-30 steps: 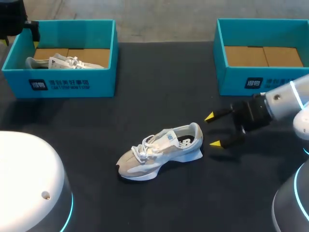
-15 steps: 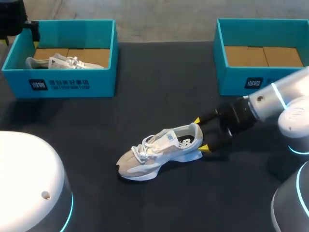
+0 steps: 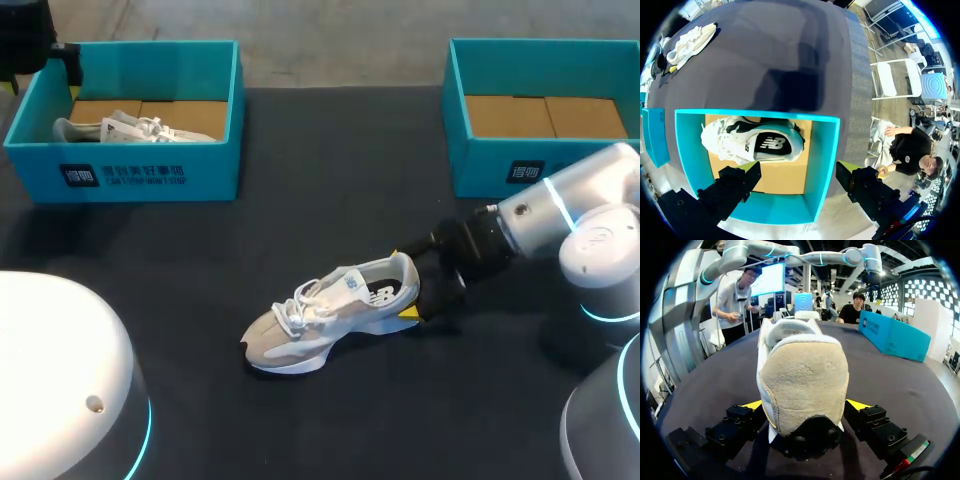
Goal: Take the shoe out of the shoebox, open the shoe tongue, remove and reinsert the insole, then place the shoe into the shoebox
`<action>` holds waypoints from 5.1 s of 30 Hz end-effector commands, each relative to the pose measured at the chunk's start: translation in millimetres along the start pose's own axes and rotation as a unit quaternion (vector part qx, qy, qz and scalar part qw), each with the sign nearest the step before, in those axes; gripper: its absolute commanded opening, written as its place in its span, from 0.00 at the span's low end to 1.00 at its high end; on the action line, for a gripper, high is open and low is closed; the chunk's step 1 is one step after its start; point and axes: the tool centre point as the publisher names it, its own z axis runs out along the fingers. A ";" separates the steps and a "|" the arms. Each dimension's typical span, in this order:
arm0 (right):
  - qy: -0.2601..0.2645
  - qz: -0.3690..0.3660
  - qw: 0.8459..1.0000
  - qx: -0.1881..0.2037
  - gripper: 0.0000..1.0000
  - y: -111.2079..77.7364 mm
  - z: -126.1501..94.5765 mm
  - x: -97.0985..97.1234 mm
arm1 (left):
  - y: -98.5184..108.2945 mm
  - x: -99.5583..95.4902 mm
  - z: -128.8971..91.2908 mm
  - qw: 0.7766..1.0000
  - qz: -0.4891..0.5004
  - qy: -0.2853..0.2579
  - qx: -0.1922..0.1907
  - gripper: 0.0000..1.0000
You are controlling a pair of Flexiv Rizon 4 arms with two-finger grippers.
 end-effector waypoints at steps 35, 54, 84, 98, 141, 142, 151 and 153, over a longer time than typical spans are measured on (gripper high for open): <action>-0.083 0.024 0.996 -0.012 0.00 -0.3 -11.6 22.3 | -0.7 0.0 -0.3 1.000 0.000 0.000 -0.001 1.00; -0.127 0.044 0.991 -0.018 0.00 -11.4 -18.2 37.0 | -0.7 0.0 -0.3 1.000 0.000 0.000 -0.001 1.00; -0.117 0.054 0.991 -0.018 0.00 -21.1 -10.2 34.1 | -0.7 0.0 -0.3 1.000 0.000 0.000 -0.001 1.00; -0.117 0.054 0.991 -0.018 0.00 -21.1 -10.2 34.1 | -0.7 0.0 -0.3 1.000 0.000 0.000 -0.001 1.00; -0.117 0.054 0.991 -0.018 0.00 -21.1 -10.2 34.1 | -204.1 -130.2 -112.9 0.762 -0.645 0.034 0.047 1.00; -0.117 0.054 0.991 -0.018 0.00 -21.1 -10.2 34.1 | -208.4 -132.7 -113.3 0.754 -0.654 0.033 0.047 1.00; -0.117 0.054 0.991 -0.018 0.00 -21.1 -10.2 34.1 | -237.1 -156.6 -107.5 0.708 -0.701 0.037 0.072 1.00; -0.117 0.054 0.991 -0.018 0.00 -21.1 -10.2 34.1 | -239.0 -159.8 -107.3 0.710 -0.700 0.037 0.070 1.00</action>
